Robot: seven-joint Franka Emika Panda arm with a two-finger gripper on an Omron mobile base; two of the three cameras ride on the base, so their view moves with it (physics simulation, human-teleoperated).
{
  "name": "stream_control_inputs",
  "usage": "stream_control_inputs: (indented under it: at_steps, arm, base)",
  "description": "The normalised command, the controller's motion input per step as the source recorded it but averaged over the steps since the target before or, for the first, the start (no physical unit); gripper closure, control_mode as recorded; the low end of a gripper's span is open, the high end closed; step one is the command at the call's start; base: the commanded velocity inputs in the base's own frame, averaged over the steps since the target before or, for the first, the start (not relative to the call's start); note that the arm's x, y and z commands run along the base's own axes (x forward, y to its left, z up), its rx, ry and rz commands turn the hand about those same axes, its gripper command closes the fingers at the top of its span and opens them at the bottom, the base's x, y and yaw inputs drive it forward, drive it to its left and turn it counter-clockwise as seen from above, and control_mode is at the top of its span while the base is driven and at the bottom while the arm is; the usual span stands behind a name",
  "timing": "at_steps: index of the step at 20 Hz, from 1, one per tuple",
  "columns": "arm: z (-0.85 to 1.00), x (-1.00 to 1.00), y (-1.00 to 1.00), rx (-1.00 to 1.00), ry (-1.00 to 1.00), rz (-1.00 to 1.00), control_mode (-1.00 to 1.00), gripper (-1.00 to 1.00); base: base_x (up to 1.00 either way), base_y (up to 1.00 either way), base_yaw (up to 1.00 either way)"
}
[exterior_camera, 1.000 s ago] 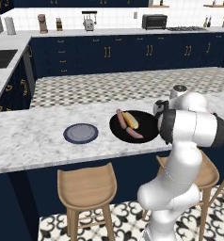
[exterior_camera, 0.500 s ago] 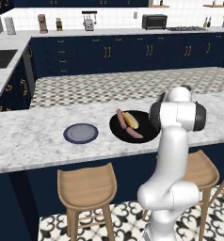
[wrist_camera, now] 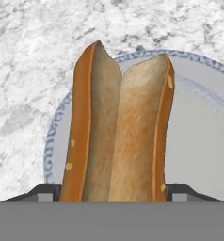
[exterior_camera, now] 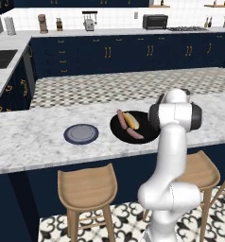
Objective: Place one bun and one sausage from the bowl on each plate.
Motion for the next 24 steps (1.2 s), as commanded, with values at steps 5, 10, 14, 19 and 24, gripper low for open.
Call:
stream_control_inputs:
  at_steps: [5,10,14,19,24]
  arm:
    - [0.09,-0.04,0.19,0.0,0.0,0.0,-1.0,-1.0]
    - [0.89,-0.78,0.1,0.0,-0.03,0.0,-1.0,-1.0]
    - [0.98,-0.82,0.86,-0.03,0.06,0.13,-1.0,-1.0]
    - [0.47,-0.46,1.0,-0.11,0.25,0.32,-1.0,-1.0]
    - [0.03,-0.09,1.0,-0.03,0.25,0.41,-1.0,-1.0]
  base:
    - [0.0,0.0,0.0]
    - [0.0,0.0,0.0]
    - [0.0,0.0,0.0]
    - [0.0,0.0,0.0]
    - [0.0,0.0,0.0]
